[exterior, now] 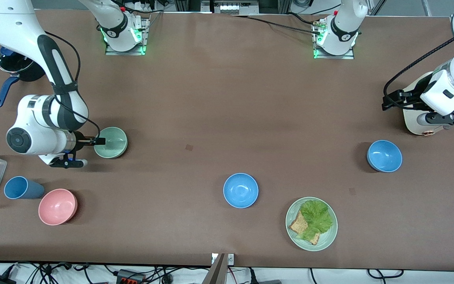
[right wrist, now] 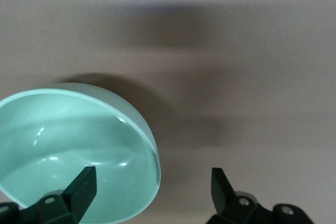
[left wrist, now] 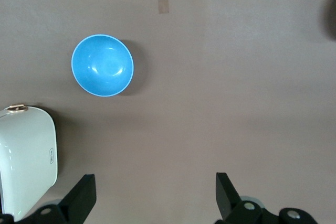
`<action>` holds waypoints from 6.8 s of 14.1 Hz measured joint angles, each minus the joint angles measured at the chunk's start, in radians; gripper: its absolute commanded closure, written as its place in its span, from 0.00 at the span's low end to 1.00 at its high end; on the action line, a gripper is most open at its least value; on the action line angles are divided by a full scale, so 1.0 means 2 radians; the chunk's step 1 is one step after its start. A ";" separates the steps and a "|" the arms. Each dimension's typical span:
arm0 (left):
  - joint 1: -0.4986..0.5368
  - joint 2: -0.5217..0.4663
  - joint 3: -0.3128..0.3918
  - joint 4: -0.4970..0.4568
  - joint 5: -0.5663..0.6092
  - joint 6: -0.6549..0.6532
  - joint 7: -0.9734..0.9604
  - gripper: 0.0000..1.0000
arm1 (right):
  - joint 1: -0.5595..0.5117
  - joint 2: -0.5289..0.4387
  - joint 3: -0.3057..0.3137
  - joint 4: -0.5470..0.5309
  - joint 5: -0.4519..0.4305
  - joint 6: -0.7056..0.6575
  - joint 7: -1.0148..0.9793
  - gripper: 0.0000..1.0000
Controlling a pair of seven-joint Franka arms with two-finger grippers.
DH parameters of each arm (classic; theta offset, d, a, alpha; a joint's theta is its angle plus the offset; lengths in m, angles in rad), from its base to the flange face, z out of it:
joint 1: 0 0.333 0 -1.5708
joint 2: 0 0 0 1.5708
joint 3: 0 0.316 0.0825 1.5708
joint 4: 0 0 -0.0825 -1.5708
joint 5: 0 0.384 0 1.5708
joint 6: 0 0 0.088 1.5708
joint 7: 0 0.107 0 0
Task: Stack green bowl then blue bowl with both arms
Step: 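Grasp the pale green bowl rim with the right gripper and lift, then carry the green bowl to the table middle and set it down, then withdraw the right gripper while the left gripper reaches the blue bowl, then grasp the blue bowl rim with the left gripper, then lift and carry the blue bowl over the green bowl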
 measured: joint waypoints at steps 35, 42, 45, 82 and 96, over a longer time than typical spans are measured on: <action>0.008 0.038 0.003 0.002 0.000 0.005 0.002 0.00 | 0.325 0.121 0.059 0.176 0.080 0.029 0.246 0.00; 0.039 0.114 0.004 0.008 0.012 0.075 0.072 0.00 | 0.295 0.070 0.035 0.253 0.080 -0.056 0.276 0.00; 0.078 0.157 0.005 0.009 0.012 0.117 0.119 0.00 | 0.241 0.018 0.025 0.262 0.059 -0.104 0.275 0.00; 0.169 0.279 -0.077 0.019 0.002 0.170 0.239 0.99 | -0.002 -0.196 -0.012 0.160 0.008 -0.205 -0.014 0.00; 0.144 0.205 -0.327 -0.031 -0.085 0.201 -0.170 0.99 | -0.002 -0.253 -0.011 0.082 0.007 -0.193 0.002 0.00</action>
